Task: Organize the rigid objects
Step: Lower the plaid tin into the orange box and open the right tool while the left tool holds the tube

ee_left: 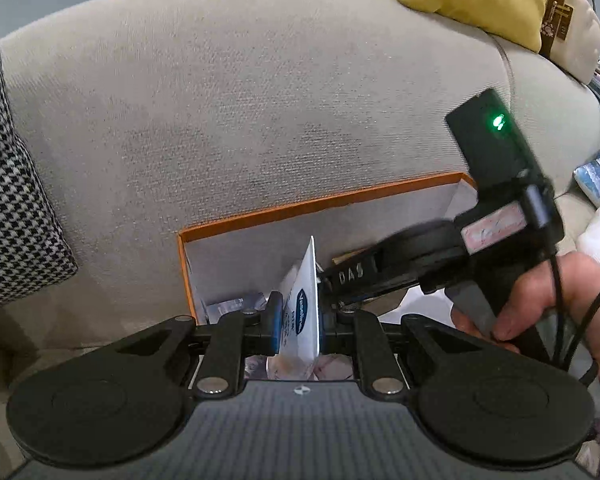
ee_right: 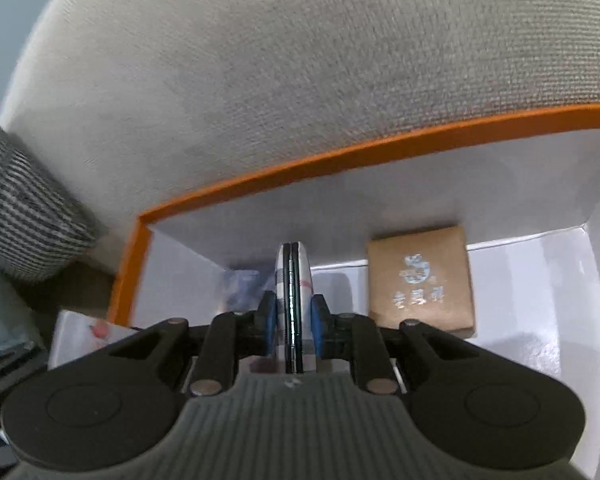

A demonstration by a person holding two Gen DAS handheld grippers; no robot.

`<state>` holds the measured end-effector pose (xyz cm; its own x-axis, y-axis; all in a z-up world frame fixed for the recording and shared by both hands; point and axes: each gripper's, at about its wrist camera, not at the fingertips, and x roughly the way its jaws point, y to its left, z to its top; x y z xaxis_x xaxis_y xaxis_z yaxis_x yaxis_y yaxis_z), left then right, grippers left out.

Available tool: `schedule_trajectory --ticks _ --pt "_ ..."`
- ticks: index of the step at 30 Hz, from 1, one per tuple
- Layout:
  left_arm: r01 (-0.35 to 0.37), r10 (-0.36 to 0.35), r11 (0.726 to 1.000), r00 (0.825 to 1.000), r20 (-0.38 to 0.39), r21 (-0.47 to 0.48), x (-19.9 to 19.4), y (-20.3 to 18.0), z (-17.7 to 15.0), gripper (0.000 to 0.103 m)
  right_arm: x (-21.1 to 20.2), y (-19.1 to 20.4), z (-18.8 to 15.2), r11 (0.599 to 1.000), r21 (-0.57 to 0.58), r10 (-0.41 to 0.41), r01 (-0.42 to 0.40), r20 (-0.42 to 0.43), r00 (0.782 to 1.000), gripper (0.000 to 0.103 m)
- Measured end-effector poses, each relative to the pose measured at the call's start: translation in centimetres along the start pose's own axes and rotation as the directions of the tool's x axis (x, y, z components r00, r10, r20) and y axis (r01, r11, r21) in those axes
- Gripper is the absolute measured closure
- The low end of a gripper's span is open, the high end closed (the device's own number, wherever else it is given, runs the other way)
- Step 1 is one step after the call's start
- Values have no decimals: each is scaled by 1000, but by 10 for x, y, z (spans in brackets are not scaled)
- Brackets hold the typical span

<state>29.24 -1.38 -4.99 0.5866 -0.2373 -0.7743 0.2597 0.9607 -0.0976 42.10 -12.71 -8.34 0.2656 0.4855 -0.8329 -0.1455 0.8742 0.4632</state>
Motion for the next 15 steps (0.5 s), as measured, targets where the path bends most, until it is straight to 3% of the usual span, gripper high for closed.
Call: schedule_trajectory --ticks 6,11,15 --pt "2 -2 1000 1000 -6 4 5 3 -3 86 1 5 -2 995 -83 -58 56 -22 998 80" --pt "-5 5 1000 1000 -11 17 8 2 -2 86 11 -1 -6 998 55 3 -1 -28 1000 81" --pt "-3 4 1000 1000 -16 27 6 -2 -4 86 11 14 -5 999 -11 -34 34 -26 999 79"
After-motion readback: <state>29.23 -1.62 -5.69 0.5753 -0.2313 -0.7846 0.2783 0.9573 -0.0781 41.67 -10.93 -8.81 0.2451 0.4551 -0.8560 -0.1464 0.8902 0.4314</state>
